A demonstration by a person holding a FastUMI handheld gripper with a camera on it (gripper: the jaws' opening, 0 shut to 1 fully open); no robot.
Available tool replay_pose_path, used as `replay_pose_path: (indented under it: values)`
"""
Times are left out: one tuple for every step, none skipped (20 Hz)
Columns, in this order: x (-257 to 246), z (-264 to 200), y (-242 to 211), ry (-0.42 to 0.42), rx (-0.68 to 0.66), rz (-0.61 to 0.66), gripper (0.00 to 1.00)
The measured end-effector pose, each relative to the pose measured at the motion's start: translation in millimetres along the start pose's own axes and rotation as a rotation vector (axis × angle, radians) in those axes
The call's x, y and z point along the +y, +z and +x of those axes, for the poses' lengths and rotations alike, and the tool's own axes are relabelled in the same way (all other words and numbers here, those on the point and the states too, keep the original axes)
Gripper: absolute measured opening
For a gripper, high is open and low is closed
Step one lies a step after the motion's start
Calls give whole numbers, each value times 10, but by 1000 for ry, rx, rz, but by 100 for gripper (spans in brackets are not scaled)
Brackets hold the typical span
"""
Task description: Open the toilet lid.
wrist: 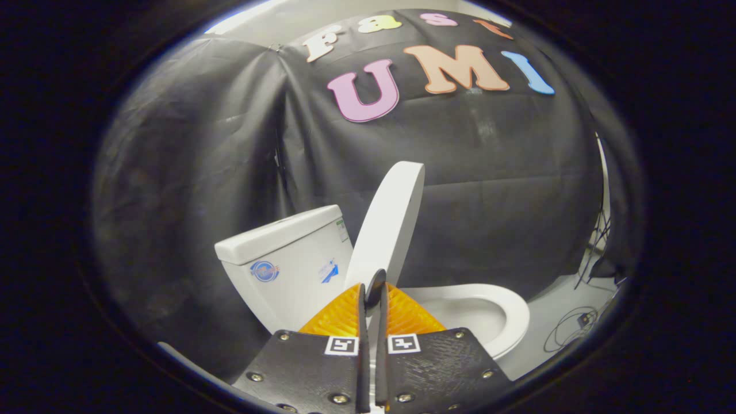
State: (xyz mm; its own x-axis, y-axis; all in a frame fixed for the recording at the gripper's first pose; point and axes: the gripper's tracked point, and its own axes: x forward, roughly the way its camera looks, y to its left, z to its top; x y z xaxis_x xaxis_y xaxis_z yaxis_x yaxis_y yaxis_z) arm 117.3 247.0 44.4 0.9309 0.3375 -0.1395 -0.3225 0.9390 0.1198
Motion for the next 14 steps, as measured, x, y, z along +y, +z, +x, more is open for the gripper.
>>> replay_pose_path:
  values:
    - [1, -7, 2, -3, -6, -6, 4]
    - [2, -12, 9, -5, -11, -11, 4]
    - [6, -7, 15, -12, -10, -16, 4]
    - [11, -7, 21, -22, -9, -14, 4]
    - [21, 1, 22, -30, -9, -10, 4]
    - [34, 3, 28, -33, -10, -3, 4]
    - [49, 13, 49, -30, -13, -5, 4]
    - [70, 30, 73, -31, -15, -23, 4]
    - [97, 54, 76, -38, -18, -54, 4]
    - [125, 71, 82, -48, -21, -85, 4]
    - [169, 75, 76, -54, -25, -112, 4]
    - [214, 82, 80, -58, -27, -131, 4]
    - [232, 77, 75, -65, -24, -144, 4]
    - [245, 76, 72, -72, -19, -157, 4]
